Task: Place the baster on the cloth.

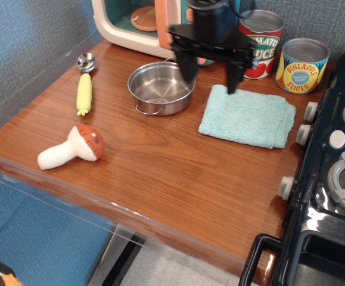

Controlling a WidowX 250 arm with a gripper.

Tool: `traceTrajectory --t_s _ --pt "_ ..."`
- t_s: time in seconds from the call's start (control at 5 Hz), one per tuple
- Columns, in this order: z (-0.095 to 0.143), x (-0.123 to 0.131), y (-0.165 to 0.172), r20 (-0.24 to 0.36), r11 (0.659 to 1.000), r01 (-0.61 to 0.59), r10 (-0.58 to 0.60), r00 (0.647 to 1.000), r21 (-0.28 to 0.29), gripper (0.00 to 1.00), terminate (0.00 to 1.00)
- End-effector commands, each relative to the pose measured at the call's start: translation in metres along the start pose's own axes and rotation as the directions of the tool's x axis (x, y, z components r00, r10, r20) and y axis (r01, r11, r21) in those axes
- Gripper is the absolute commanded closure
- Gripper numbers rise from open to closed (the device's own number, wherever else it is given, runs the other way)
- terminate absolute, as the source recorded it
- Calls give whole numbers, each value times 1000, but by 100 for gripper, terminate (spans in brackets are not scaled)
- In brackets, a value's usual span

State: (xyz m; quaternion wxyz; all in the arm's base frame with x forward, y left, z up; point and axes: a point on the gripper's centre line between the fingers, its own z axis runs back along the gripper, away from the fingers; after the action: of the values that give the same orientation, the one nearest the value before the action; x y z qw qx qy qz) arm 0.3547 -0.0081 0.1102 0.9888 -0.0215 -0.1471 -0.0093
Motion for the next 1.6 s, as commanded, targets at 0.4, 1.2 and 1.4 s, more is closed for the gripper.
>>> traceTrajectory --t_s 0.4,1.2,1.4 --pt "5 -98 127 -154 984 172 -164 974 38 0 0" --pt "-34 -138 158 -188 984 138 -115 975 114 0 0" --pt "-43 -136 160 -194 987 112 -88 977 115 0 0"
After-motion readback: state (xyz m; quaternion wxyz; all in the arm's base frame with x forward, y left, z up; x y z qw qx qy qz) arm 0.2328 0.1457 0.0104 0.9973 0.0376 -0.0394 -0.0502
